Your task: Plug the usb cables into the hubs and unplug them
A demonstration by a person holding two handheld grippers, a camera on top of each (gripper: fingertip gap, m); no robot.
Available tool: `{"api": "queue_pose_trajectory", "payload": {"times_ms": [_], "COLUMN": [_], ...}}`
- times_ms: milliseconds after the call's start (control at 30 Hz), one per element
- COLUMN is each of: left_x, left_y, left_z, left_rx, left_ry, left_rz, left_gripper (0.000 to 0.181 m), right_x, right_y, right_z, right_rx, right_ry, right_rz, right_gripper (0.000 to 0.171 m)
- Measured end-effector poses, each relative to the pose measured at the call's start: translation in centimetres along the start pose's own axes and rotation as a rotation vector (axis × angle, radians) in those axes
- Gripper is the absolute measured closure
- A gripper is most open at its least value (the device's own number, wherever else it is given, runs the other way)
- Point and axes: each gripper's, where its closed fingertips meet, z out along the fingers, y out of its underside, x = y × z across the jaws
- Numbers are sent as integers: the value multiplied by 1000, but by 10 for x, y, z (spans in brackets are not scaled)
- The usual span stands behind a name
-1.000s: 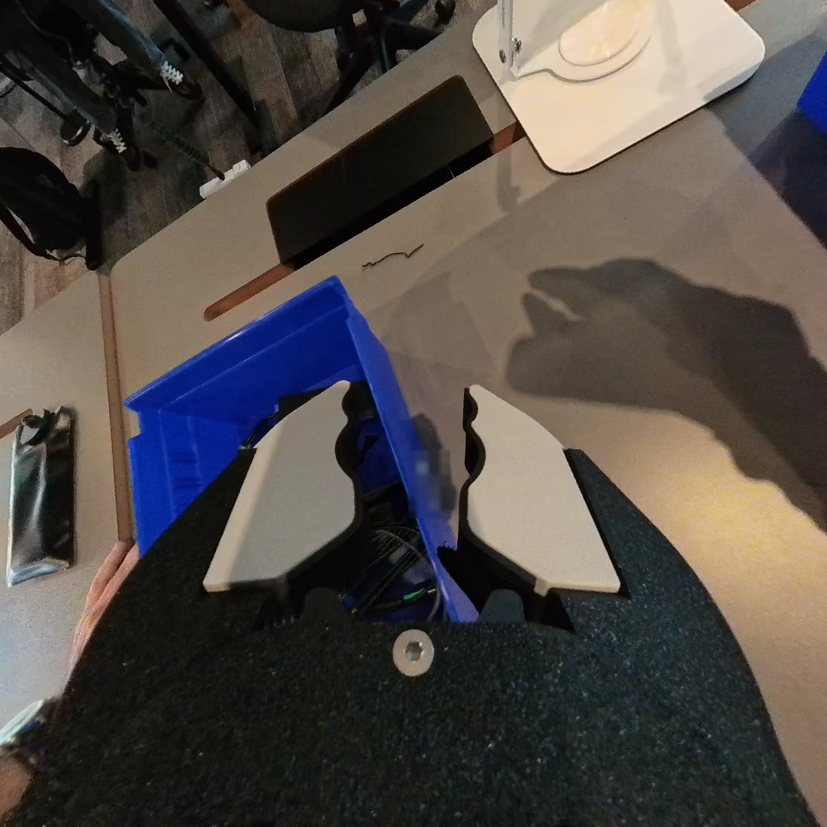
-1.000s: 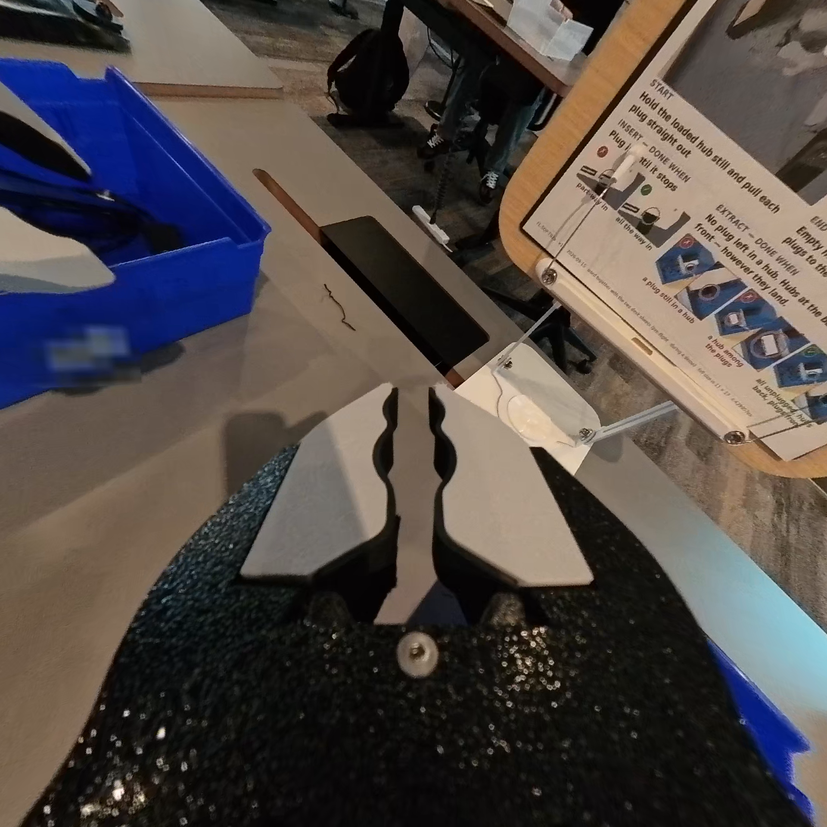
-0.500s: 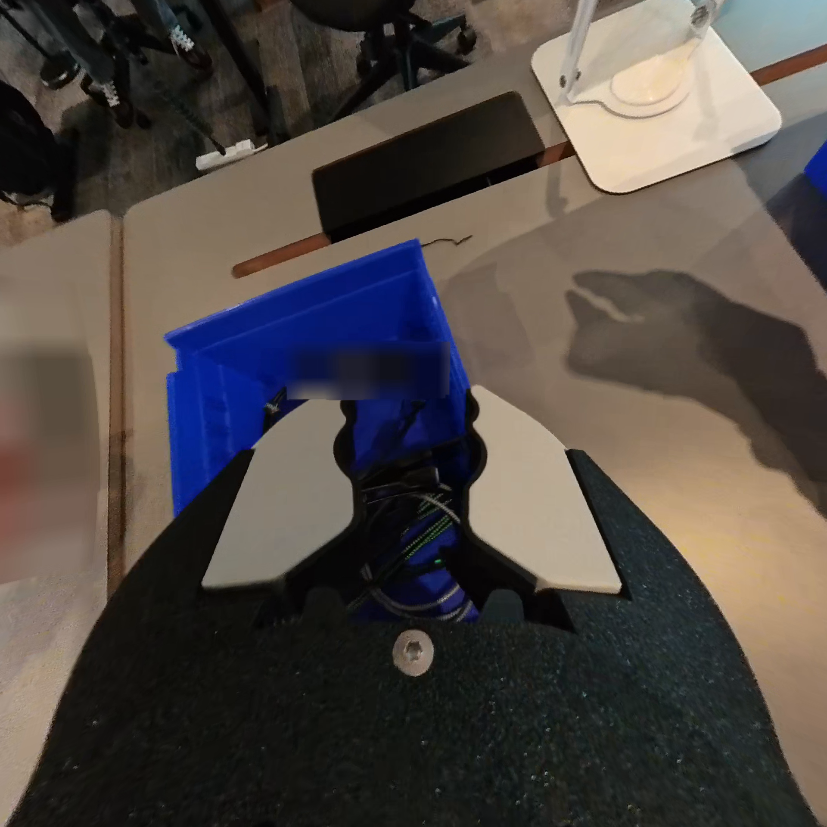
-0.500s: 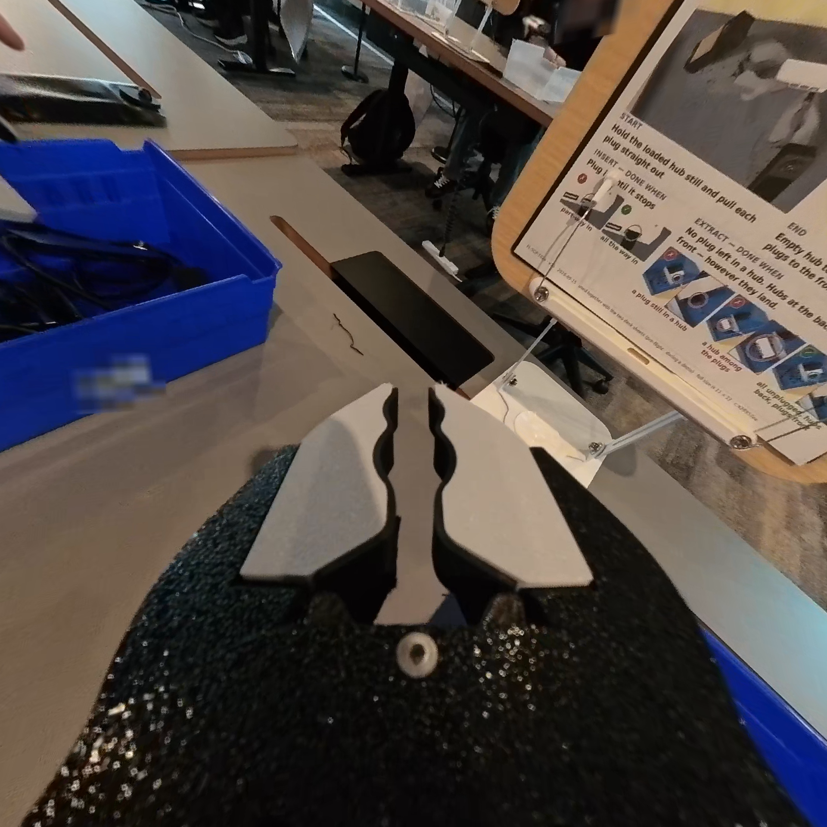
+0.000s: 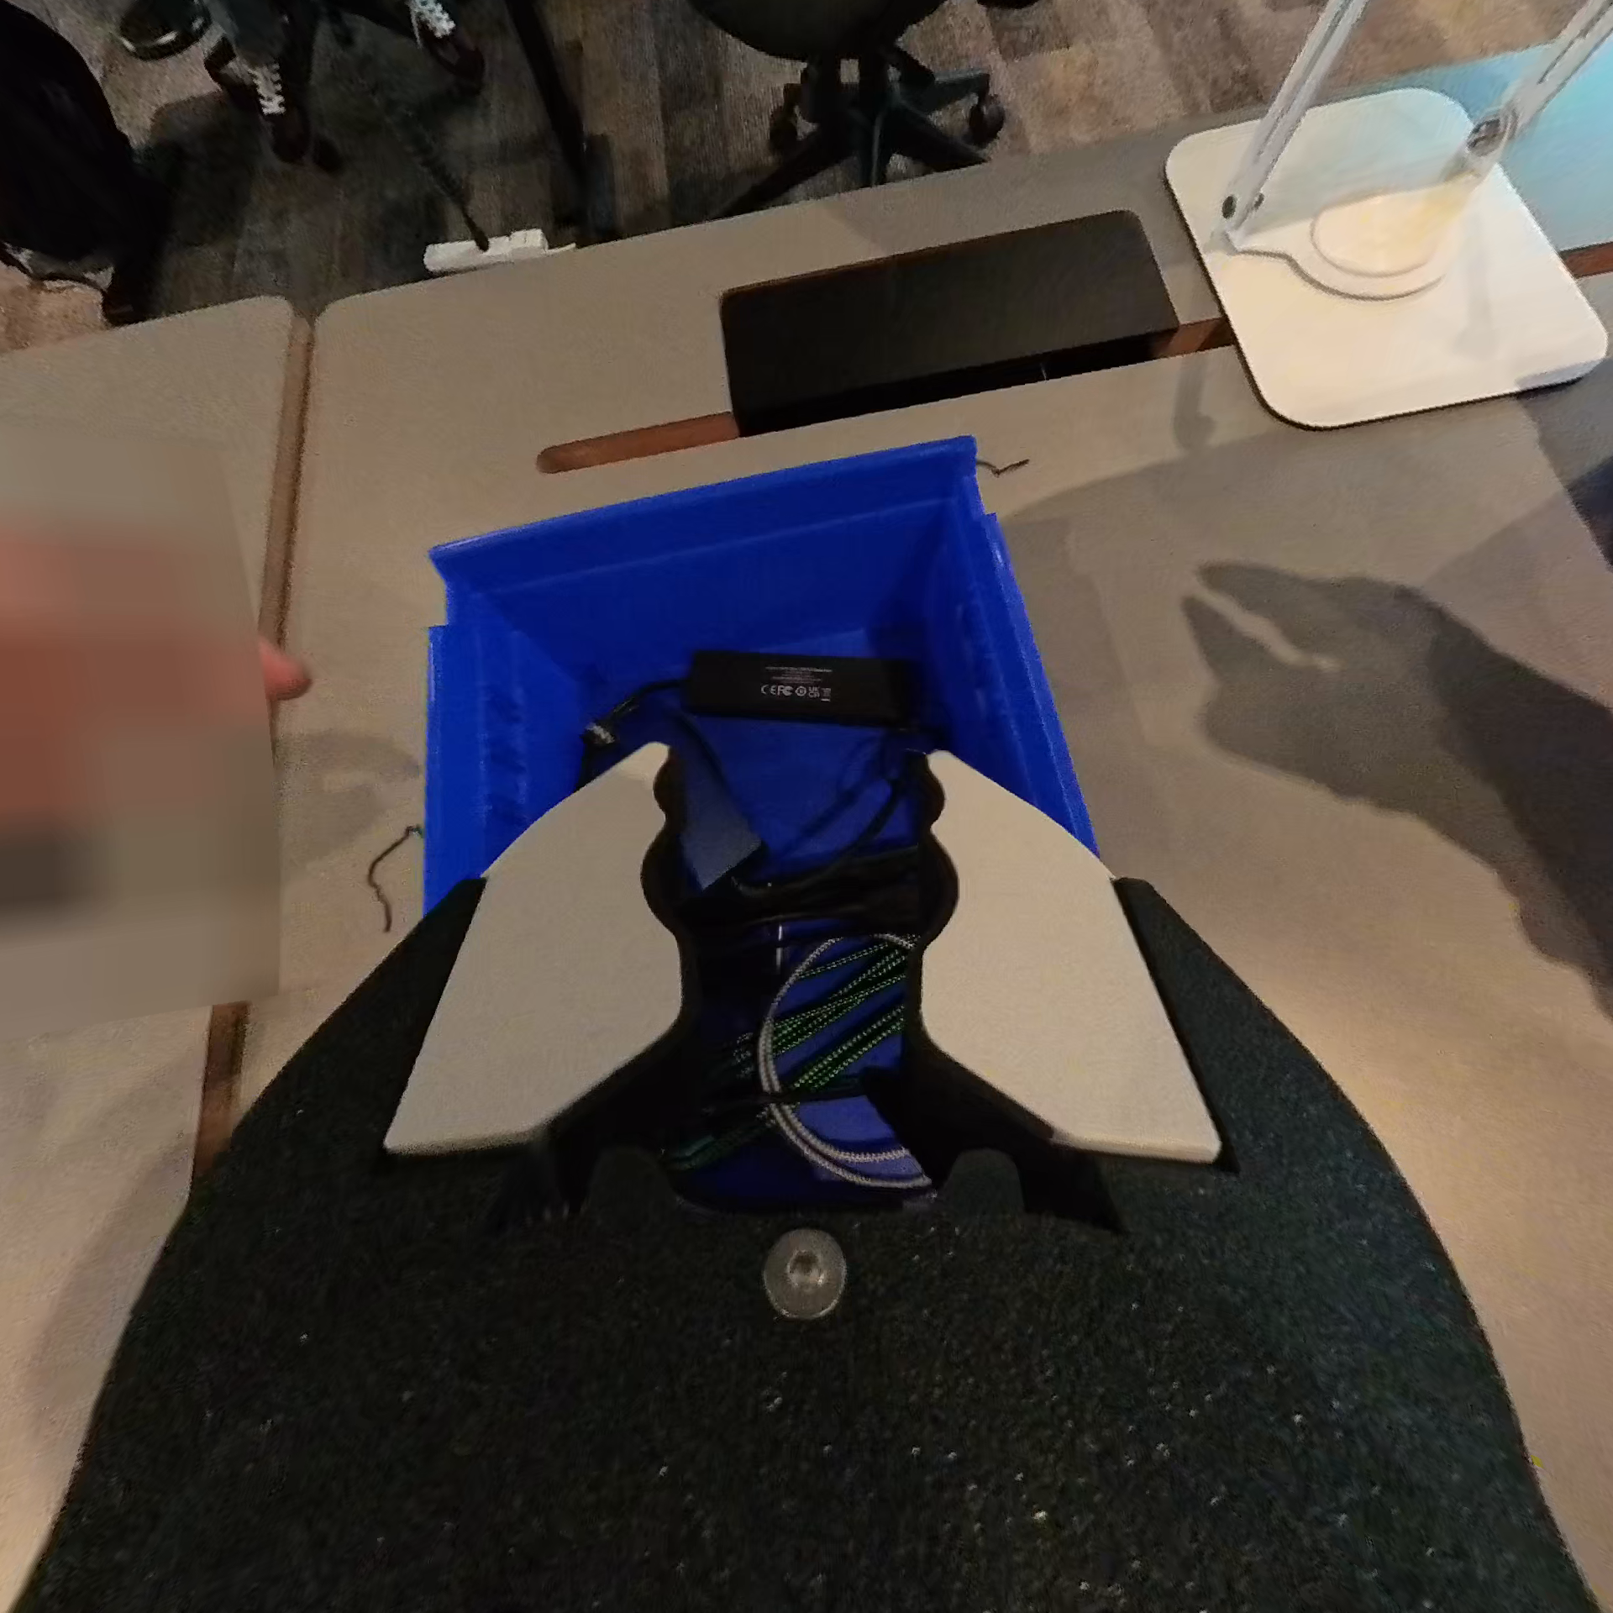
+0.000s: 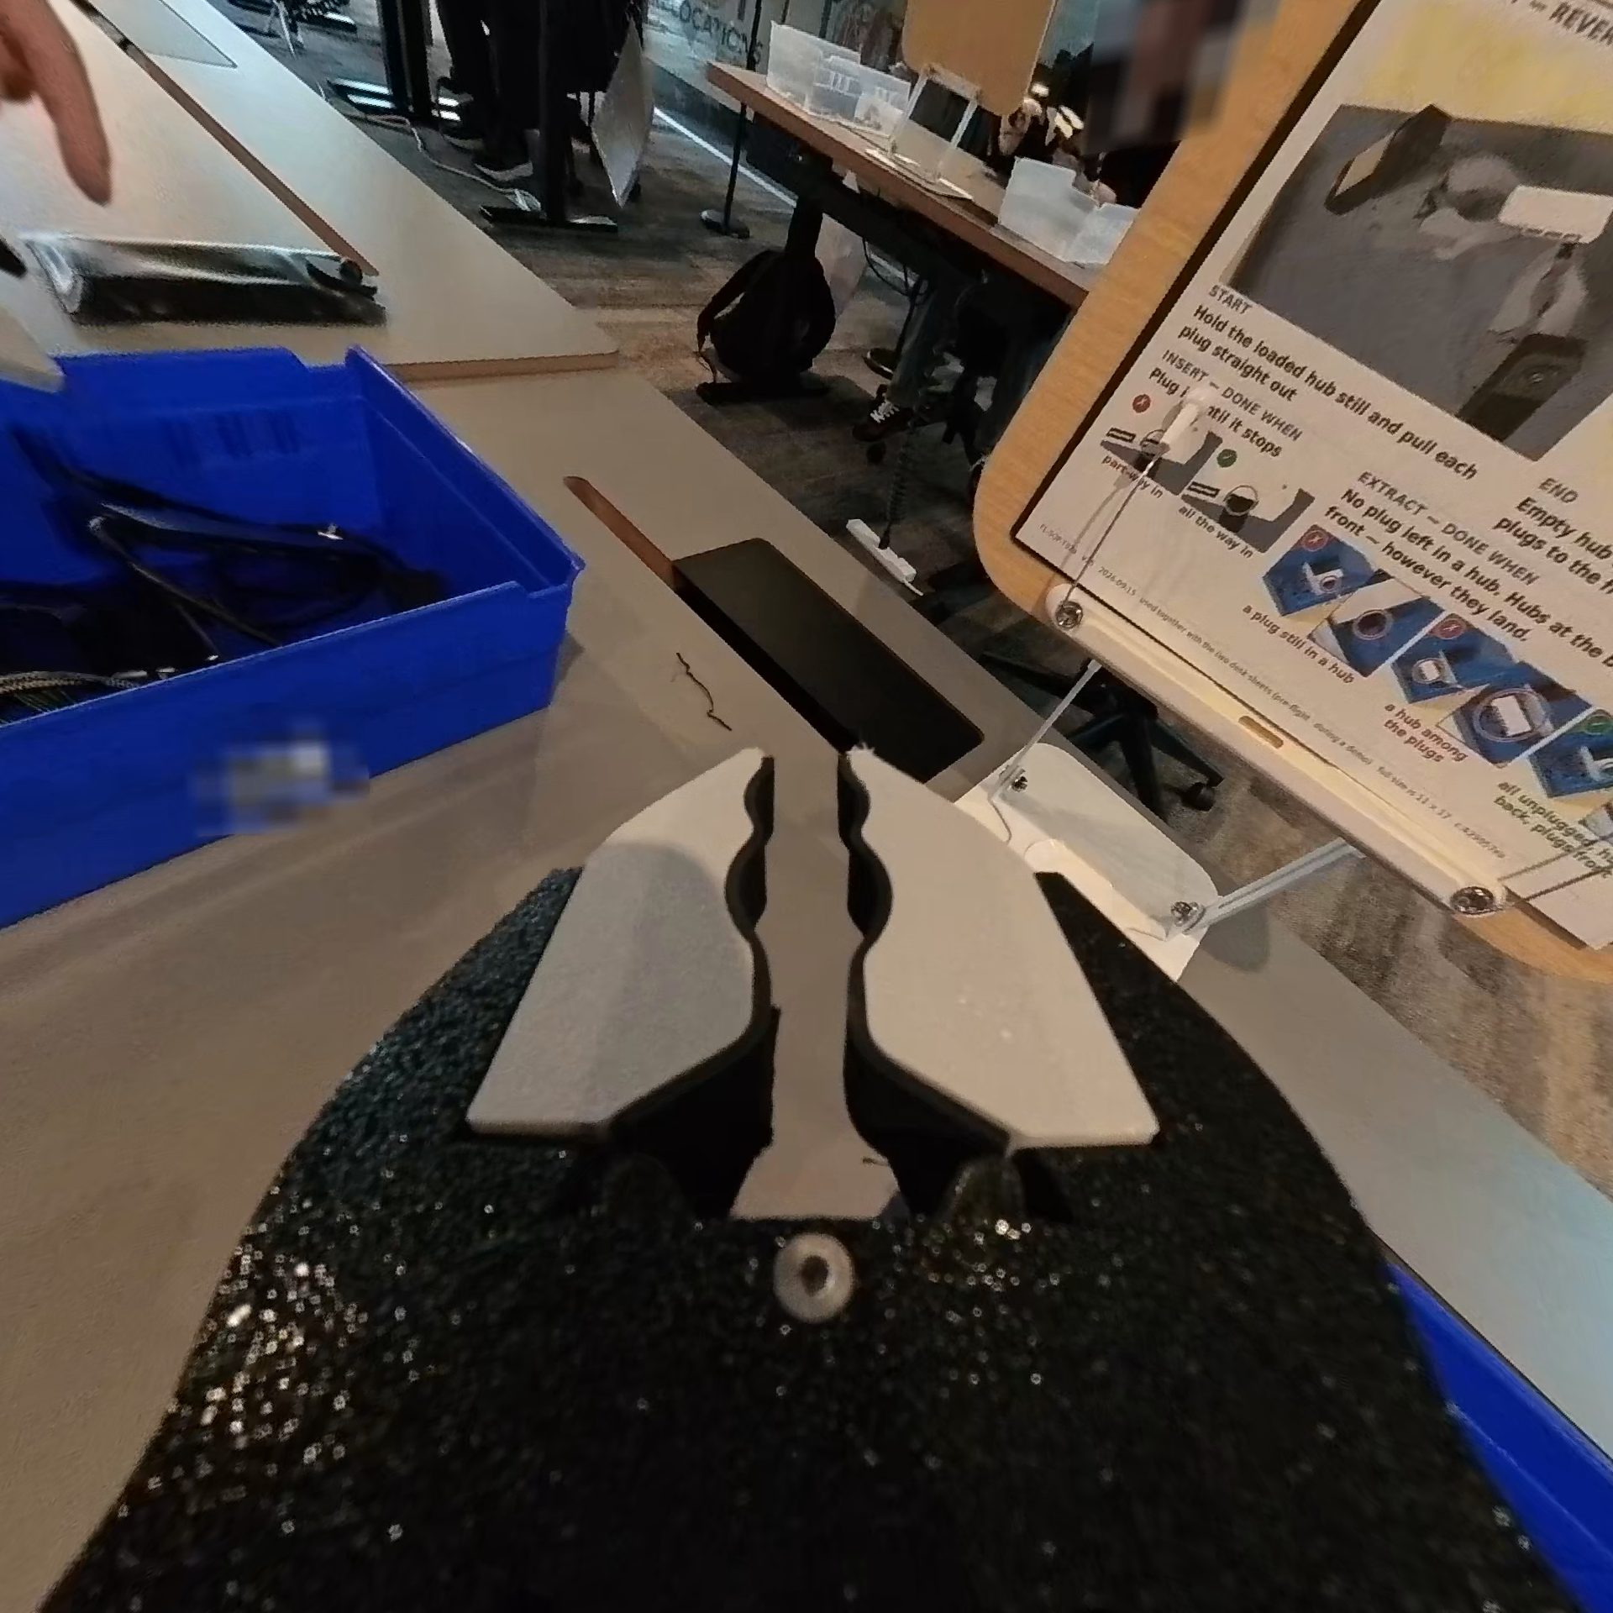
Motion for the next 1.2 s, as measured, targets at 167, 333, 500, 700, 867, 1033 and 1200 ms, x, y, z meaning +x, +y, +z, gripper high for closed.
{"api": "queue_pose_trajectory", "payload": {"times_ms": [167,333,500,700,867,1033,1200], "left_x": [-4,-10,-18,-21,-23,-30,-35], "left_y": [7,22,26,24,26,33,39], "left_z": [6,25,38,40,37,28,34], "left_rx": [-17,-90,-102,-91,-91,-109,-141], "left_ry": [75,163,152,123,148,143,136], "left_rz": [1,-127,-228,-266,-307,-358,-375], "left_gripper": [113,92,94,102,104,106,106], "right_x": [1,2,4,7,9,9,8], "right_y": [-1,-2,-3,-1,-1,-1,-1], "right_z": [-2,-3,-5,-7,-8,-9,-8], "right_rx": [15,22,38,39,42,43,40], "right_ry": [-5,-17,-24,-24,-22,-24,-32], "right_rz": [9,18,36,45,51,54,52], "right_gripper": [158,158,158,158,158,157,157]}}
